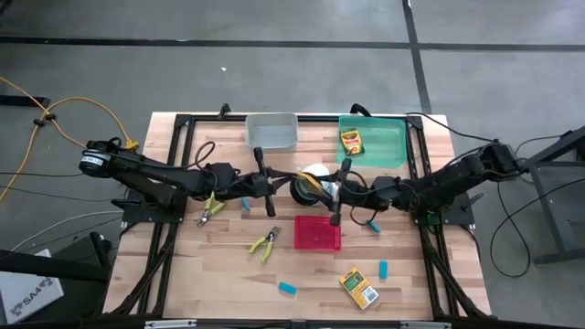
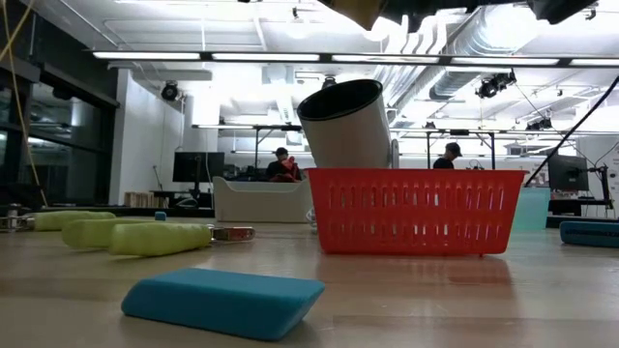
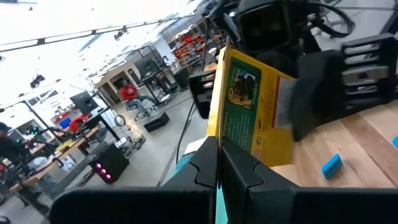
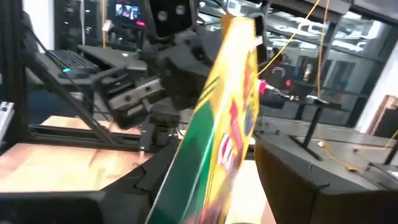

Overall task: Pick & Place School Supplies
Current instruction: Put the yellow crayon box into the green bin

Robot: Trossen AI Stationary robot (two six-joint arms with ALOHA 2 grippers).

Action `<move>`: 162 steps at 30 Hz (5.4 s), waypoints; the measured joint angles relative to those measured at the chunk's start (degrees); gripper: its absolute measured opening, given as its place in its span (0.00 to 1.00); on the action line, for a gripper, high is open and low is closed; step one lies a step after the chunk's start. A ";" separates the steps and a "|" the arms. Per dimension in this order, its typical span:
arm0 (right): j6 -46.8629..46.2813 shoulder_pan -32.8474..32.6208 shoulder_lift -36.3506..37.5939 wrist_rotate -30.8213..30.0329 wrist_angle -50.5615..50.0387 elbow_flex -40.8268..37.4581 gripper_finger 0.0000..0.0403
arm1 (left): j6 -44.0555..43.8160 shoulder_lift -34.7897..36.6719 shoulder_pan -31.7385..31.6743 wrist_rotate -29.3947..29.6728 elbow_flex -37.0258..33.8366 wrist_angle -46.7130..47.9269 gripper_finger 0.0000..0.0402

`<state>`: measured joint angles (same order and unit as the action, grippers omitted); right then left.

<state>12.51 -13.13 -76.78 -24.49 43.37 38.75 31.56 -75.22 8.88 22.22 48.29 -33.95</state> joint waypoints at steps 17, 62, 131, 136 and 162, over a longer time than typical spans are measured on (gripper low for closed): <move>1.34 -1.97 -0.05 -3.65 -0.59 1.70 0.10 | 1.49 0.00 0.77 0.46 0.00 0.63 0.00; 14.78 -9.85 1.19 -42.97 -2.93 1.68 0.06 | 0.07 -0.02 7.70 -1.42 0.00 0.70 0.20; -37.76 51.47 1.83 -7.94 -54.16 -8.94 0.34 | -0.06 -0.02 8.55 -0.79 0.00 0.46 0.20; -37.04 51.49 1.83 -6.36 -50.41 -8.94 0.37 | -0.06 -0.02 8.55 -0.79 0.00 0.46 0.20; -35.17 38.27 3.91 23.06 -38.62 -8.92 0.33 | -9.43 -0.02 8.59 0.24 0.02 6.28 0.20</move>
<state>-22.66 25.15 -72.87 -1.43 4.75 29.82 22.13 -75.24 17.47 22.46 48.31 -27.67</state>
